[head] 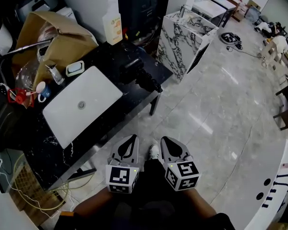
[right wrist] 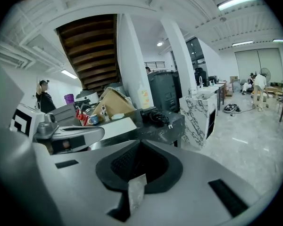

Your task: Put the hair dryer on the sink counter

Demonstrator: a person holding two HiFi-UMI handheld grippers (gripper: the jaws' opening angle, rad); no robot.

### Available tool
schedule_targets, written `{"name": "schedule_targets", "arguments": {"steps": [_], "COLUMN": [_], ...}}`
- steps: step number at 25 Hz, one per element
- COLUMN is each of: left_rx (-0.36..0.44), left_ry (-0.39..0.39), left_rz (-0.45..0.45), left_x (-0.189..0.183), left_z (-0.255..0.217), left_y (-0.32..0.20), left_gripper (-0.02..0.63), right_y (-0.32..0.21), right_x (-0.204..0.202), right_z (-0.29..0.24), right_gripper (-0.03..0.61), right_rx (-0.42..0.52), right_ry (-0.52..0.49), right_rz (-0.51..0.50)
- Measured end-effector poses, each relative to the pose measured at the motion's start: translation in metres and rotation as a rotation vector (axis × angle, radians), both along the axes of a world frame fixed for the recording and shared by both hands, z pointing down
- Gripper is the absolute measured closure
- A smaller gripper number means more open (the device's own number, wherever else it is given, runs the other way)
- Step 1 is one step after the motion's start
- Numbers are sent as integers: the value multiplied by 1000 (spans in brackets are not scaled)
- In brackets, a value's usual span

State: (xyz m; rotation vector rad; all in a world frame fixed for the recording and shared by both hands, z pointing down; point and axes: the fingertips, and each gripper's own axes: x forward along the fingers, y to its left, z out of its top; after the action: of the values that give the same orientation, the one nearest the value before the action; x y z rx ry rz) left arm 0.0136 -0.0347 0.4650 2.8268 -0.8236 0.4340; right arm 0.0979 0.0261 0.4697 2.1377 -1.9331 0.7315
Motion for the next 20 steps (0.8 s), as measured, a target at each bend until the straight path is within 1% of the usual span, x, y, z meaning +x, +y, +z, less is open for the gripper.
{"name": "schedule_targets", "arguments": {"steps": [3,9,14,20], "left_rx": [7,27,43,53], "left_ry": [-14,-8,-8,-3], "left_rz": [9,8,13,3], "left_x": [-9,-23,-26,-34], "left_z": [0,-7,-8,-13], "left_y": [5,13,14,9], "left_gripper": [606,606,606,606], "right_y": [8,9,13,8], "right_x": [-10,-25,-26,-34], "right_z": [-6,-14,-11,-14], "right_gripper": [563,563,563,563], "right_rx": [21,56,54,55], "right_ry": [3,-13,-20,-15], "right_rz": [0,-12,-1,-13]}}
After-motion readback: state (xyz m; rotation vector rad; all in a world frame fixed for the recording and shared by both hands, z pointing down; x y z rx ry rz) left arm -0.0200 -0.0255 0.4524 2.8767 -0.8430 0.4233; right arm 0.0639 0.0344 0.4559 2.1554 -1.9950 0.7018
